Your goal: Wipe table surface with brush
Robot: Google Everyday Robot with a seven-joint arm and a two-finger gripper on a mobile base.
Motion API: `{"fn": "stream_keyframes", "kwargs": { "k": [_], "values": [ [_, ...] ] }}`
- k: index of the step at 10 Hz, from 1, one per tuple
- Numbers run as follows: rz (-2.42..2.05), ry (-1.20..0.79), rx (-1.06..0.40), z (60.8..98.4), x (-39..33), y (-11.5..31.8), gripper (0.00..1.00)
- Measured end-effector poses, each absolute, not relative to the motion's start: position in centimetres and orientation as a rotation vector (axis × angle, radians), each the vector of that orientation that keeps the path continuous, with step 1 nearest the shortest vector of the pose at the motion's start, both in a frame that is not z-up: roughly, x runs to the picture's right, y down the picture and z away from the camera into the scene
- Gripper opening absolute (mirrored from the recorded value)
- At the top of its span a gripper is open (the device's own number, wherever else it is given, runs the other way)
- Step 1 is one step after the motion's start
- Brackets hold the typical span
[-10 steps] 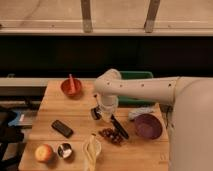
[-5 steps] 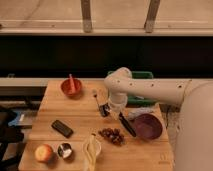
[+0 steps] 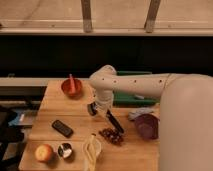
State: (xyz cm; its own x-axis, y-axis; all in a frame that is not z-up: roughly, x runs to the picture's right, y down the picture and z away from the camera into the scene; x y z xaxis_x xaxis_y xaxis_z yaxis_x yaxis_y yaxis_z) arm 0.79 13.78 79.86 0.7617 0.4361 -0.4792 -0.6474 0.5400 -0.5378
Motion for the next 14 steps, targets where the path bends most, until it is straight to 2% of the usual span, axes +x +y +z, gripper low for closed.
{"fn": "stream_keyframes", "kwargs": {
  "k": [3, 7, 10, 14],
  "values": [
    [0.678, 0.341, -0.782, 79.8, 1.6, 15.2, 0.13],
    [0.778, 0.409, -0.784, 79.0, 8.9, 17.1, 0.13],
    [0.828, 0.428, -0.772, 79.4, 12.6, 16.7, 0.13],
    [0.821, 0.392, -0.751, 80.8, 10.1, 14.5, 0.13]
  ]
}}
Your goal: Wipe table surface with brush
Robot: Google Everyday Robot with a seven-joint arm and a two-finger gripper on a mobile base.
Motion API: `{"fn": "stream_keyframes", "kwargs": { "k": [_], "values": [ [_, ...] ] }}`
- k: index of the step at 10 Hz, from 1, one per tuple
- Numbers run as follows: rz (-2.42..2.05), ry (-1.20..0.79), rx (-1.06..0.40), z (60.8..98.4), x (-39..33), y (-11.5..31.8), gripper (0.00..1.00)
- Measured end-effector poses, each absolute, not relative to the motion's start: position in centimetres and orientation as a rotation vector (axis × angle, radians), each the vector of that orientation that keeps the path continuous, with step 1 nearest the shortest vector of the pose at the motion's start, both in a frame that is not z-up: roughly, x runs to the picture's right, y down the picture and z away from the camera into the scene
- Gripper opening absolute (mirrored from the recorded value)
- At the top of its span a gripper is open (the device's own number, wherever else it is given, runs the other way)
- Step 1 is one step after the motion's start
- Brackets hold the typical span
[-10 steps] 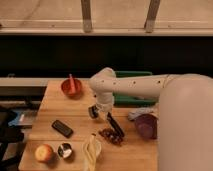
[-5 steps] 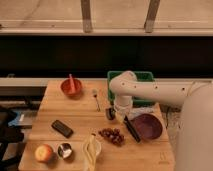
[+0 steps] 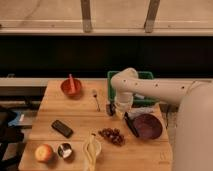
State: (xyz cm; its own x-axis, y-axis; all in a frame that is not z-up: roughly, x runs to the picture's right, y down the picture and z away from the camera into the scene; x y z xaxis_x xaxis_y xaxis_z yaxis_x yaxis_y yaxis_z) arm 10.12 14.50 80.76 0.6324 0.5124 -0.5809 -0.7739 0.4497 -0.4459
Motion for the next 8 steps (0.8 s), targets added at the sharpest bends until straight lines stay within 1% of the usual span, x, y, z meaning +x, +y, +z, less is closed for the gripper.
{"fn": "stream_keyframes", "kwargs": {
  "k": [2, 4, 6, 8],
  "values": [
    [0.800, 0.362, -0.749, 81.2, 6.8, 13.7, 0.13],
    [0.787, 0.352, -0.744, 80.9, 5.0, 14.0, 0.13],
    [0.799, 0.362, -0.741, 80.4, 5.2, 14.5, 0.13],
    [0.833, 0.377, -0.732, 79.6, 7.3, 15.3, 0.13]
  ]
}}
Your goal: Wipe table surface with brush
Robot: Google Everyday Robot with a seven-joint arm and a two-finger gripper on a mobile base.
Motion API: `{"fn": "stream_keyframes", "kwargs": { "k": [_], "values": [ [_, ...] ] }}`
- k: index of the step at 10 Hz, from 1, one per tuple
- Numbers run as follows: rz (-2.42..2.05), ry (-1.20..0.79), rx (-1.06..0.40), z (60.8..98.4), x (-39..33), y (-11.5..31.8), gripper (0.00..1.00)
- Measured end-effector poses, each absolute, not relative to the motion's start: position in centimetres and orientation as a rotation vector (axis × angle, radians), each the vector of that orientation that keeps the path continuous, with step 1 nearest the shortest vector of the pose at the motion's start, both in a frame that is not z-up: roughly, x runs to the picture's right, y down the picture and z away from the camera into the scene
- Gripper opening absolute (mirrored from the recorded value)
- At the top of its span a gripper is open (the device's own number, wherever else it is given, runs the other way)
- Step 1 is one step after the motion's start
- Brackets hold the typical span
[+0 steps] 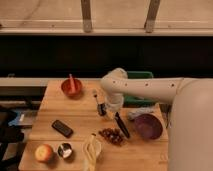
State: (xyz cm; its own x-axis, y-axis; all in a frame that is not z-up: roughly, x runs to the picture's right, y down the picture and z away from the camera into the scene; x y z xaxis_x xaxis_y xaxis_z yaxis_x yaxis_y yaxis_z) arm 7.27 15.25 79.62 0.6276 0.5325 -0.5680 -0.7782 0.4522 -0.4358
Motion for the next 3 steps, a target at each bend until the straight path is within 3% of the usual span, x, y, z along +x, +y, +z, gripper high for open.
{"fn": "stream_keyframes", "kwargs": {
  "k": [3],
  "values": [
    [0.891, 0.389, -0.715, 78.7, 11.9, 16.0, 0.13]
  ]
}}
